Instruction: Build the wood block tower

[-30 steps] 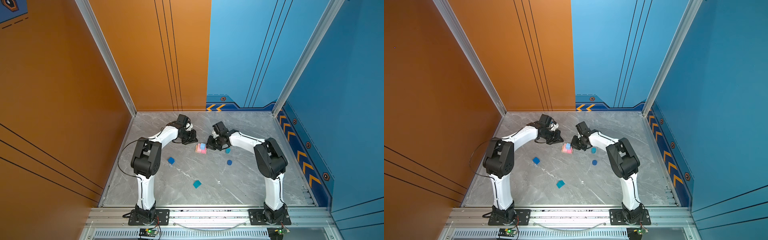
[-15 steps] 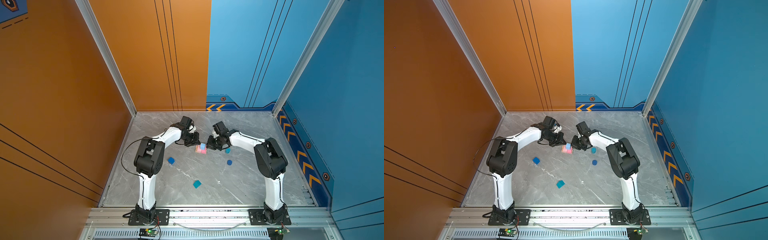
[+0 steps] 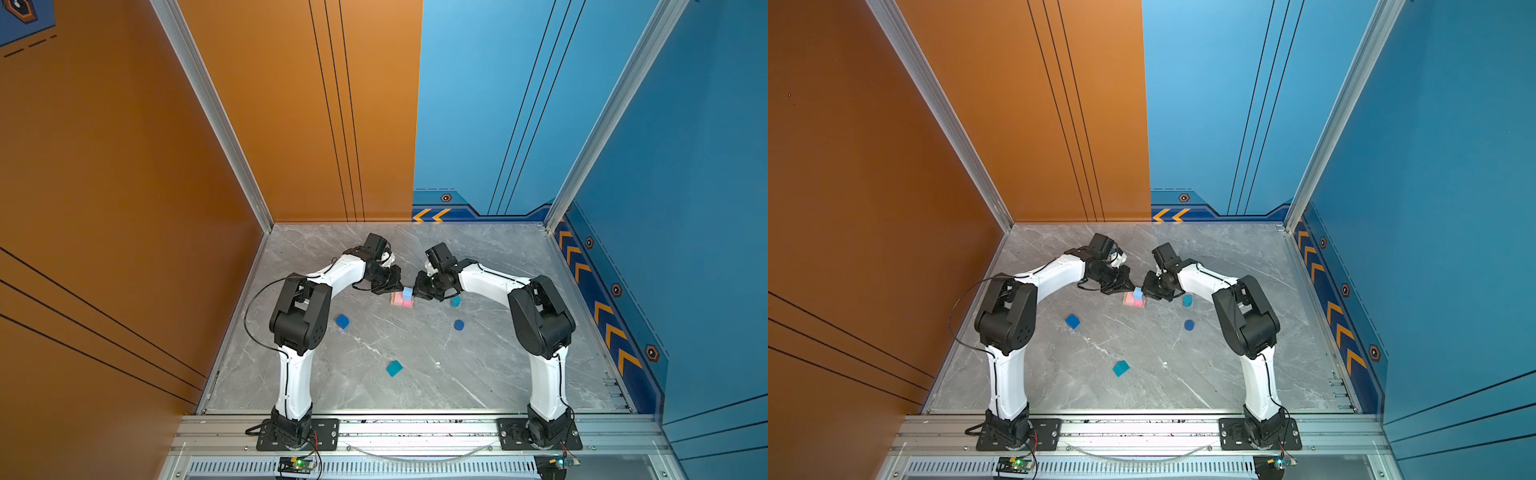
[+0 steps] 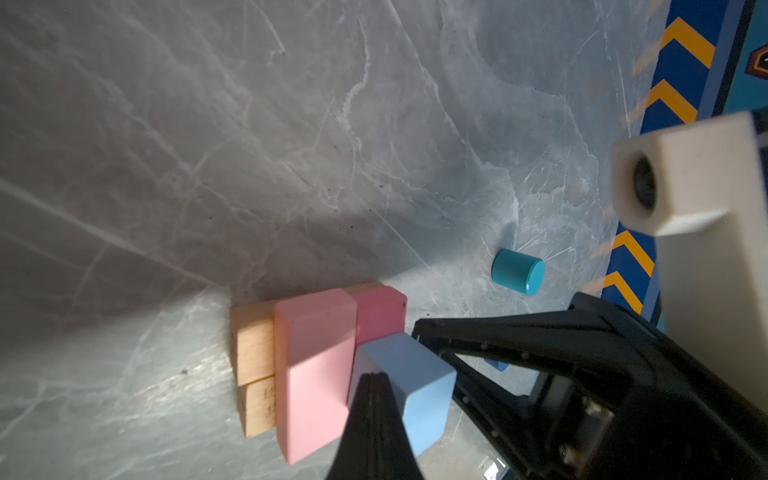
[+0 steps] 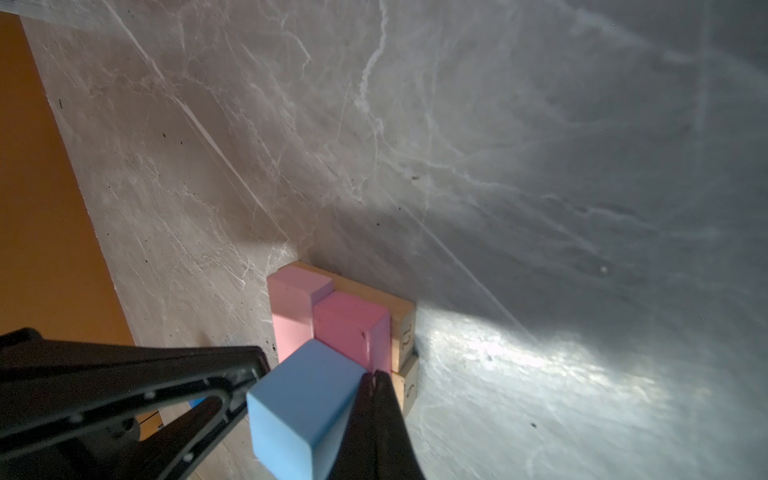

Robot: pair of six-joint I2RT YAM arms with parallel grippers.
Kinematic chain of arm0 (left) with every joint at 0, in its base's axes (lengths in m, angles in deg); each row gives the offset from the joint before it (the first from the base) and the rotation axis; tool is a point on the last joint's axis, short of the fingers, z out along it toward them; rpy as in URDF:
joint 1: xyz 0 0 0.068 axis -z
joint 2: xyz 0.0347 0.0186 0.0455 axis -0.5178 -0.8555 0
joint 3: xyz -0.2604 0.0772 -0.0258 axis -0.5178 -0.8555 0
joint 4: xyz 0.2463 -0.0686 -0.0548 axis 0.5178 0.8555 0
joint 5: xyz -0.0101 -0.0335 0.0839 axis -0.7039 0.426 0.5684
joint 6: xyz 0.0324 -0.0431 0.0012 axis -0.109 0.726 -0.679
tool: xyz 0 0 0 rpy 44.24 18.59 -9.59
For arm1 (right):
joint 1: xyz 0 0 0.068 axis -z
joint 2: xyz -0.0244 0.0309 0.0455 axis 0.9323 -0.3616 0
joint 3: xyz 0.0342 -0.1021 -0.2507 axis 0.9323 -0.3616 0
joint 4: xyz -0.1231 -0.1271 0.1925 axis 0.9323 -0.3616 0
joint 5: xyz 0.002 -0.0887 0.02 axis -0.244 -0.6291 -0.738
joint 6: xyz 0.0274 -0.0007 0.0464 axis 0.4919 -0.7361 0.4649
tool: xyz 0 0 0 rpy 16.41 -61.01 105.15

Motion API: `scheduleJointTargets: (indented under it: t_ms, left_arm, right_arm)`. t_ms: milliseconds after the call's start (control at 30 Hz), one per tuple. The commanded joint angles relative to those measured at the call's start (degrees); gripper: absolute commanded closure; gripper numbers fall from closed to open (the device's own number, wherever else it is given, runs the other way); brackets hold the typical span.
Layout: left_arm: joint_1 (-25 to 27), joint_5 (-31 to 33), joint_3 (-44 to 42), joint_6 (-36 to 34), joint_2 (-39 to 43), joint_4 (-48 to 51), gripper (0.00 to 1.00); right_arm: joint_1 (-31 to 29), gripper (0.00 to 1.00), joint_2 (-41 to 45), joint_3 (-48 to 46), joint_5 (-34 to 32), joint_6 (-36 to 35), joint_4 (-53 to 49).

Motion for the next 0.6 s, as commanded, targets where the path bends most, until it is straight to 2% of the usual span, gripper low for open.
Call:
scheduleJointTargets:
  t_ms: [0,267,567]
  left_arm:
    - [0.42,-0.94,0.62,-0.07,-0.52,1.28,0.99]
    - [0.24,-0.17,0.54,-0.34,0.39,1.87,0.98]
    - [-1.85,2.70,-0.03,-1.38,5.11,3.66,0.91]
  right_arm:
    - [0.29,1.00,2.49,0.23,-0.13,0.81,-0.07]
    - [0.29,1.00,2.36,0.48,-0.05,0.99,-0.02]
    - [0.47,1.00,2.44,0.24,-0.05,0.79,-0.16]
